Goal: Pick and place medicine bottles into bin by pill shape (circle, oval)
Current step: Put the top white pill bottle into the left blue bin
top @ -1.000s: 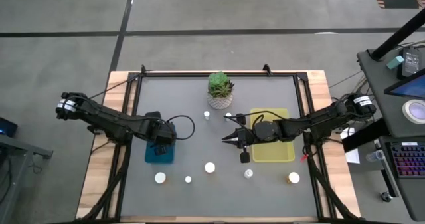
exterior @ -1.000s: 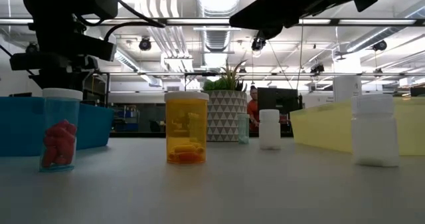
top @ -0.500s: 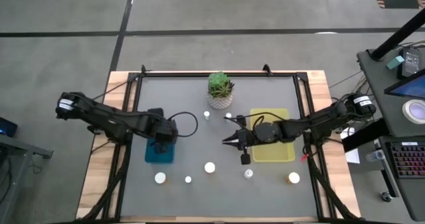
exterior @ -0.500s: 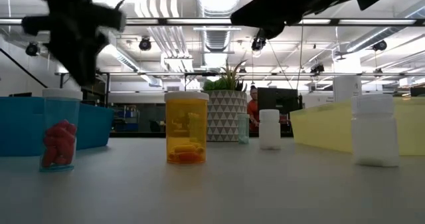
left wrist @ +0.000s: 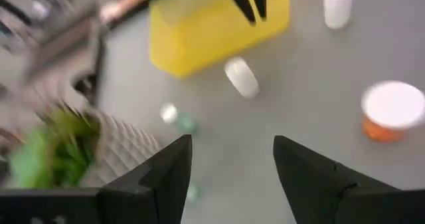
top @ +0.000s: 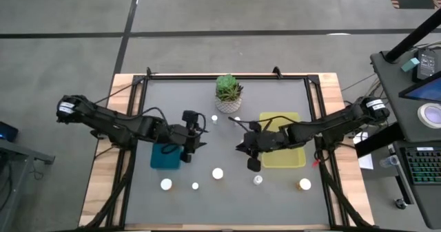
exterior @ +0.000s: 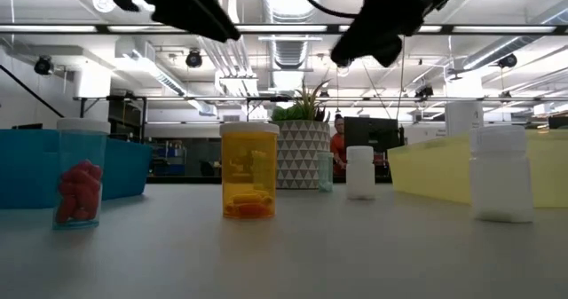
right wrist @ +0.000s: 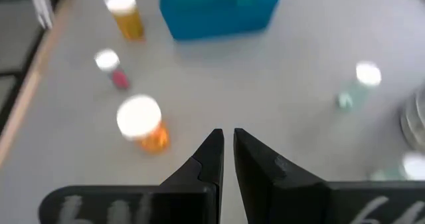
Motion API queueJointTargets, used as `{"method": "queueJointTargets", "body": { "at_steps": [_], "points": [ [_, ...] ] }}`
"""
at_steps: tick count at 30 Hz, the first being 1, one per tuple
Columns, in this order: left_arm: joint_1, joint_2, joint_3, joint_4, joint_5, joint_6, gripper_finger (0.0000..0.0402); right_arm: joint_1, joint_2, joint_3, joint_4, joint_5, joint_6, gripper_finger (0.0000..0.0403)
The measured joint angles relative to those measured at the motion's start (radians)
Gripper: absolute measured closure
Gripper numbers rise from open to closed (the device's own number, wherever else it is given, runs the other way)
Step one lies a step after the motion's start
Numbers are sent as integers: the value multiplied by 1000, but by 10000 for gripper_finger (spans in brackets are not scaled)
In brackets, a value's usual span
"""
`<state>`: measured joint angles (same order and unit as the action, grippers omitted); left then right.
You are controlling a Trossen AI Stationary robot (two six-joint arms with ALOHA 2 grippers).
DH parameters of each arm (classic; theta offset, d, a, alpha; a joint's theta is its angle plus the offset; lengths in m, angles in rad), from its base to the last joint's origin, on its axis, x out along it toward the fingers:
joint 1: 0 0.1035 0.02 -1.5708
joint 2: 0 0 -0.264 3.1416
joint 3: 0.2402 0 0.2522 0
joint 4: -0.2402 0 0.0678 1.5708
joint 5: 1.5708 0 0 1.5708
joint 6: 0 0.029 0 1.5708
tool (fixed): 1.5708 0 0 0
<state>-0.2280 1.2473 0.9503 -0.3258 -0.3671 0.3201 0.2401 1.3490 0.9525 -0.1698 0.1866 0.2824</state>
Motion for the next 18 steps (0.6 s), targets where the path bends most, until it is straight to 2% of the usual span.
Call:
{"method": "queueJointTargets", "body": {
  "at_steps": [9, 13, 18],
  "points": [
    [17, -52, -144, 299, -76, 155, 205, -3, 3, 173, -431, -3, 315, 374],
    [27, -102, -194, 398, -112, 211, 205, -14, 23, 245, -566, -1, 450, 374],
    [31, -170, -276, 491, -141, 214, 205, -38, 76, 309, -654, -6, 568, 374]
  ]
}}
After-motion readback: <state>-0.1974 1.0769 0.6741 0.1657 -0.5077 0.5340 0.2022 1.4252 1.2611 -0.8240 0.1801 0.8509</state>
